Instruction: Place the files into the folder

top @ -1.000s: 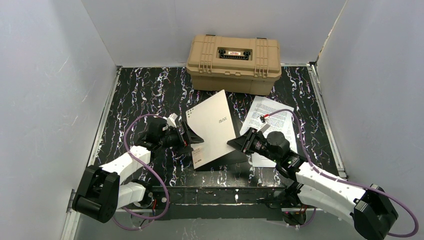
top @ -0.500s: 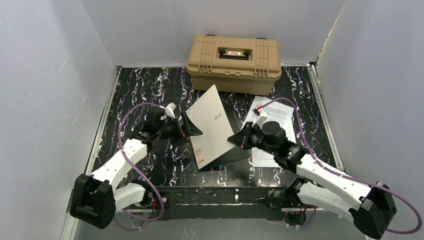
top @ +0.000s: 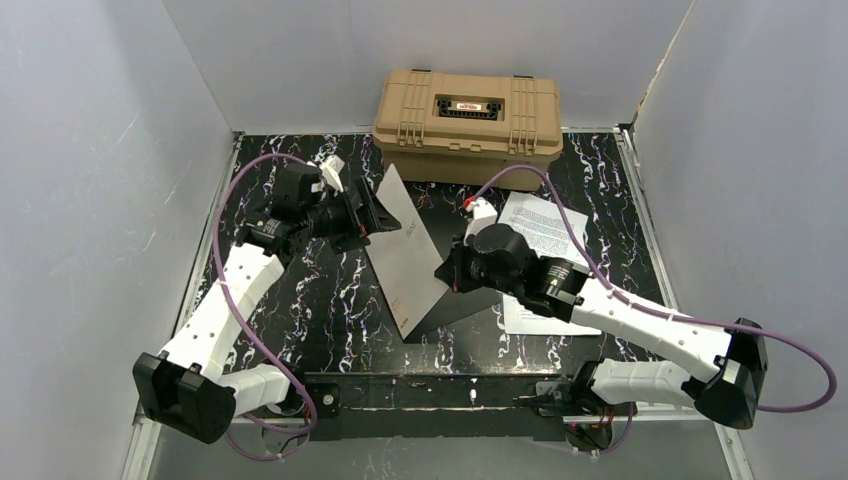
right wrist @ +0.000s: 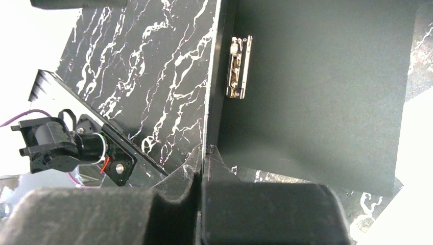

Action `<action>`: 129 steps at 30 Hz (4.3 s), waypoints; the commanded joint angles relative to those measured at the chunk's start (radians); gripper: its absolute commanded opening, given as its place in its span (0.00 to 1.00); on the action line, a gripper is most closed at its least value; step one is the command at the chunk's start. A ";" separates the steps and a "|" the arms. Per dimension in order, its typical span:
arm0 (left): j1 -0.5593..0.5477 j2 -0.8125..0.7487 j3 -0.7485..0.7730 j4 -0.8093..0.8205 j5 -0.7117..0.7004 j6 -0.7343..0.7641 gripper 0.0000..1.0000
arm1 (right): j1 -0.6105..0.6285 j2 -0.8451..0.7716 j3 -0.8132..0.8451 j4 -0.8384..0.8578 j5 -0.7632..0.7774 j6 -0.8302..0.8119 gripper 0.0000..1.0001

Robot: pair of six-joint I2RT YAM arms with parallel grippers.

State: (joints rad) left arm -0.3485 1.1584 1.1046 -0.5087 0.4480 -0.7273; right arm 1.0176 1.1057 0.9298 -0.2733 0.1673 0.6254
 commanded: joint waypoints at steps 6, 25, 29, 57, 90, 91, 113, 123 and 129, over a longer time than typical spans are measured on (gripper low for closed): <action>0.006 0.112 0.236 -0.169 -0.063 0.028 0.98 | 0.178 0.103 0.250 -0.196 0.347 -0.071 0.01; 0.006 0.245 0.355 -0.301 -0.094 0.111 0.80 | 0.466 0.409 0.621 -0.426 0.792 -0.118 0.01; 0.005 0.253 0.363 -0.325 -0.101 0.138 0.70 | 0.505 0.484 0.691 -0.462 0.869 -0.125 0.01; 0.006 0.264 0.310 -0.335 -0.177 0.294 0.00 | 0.582 0.412 0.637 -0.275 0.804 -0.242 0.75; 0.006 0.121 0.119 -0.383 -0.599 0.349 0.65 | 0.101 0.470 0.256 -0.118 0.342 -0.042 0.96; 0.006 0.114 0.117 -0.389 -0.612 0.350 0.66 | 0.087 0.487 0.254 -0.111 0.330 -0.032 0.95; 0.006 -0.155 -0.088 -0.268 -0.613 0.306 0.96 | -0.021 0.779 0.314 -0.041 0.221 0.038 0.68; 0.006 -0.153 -0.105 -0.267 -0.588 0.308 0.98 | -0.021 0.829 0.327 -0.039 0.190 0.078 0.49; 0.005 -0.170 -0.116 -0.268 -0.576 0.306 0.98 | -0.021 0.848 0.337 -0.049 0.222 0.100 0.36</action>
State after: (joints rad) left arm -0.3420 1.0195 1.0039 -0.7715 -0.1394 -0.4168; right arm 0.9955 1.9087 1.2434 -0.3161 0.3904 0.6807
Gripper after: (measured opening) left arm 0.981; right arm 0.403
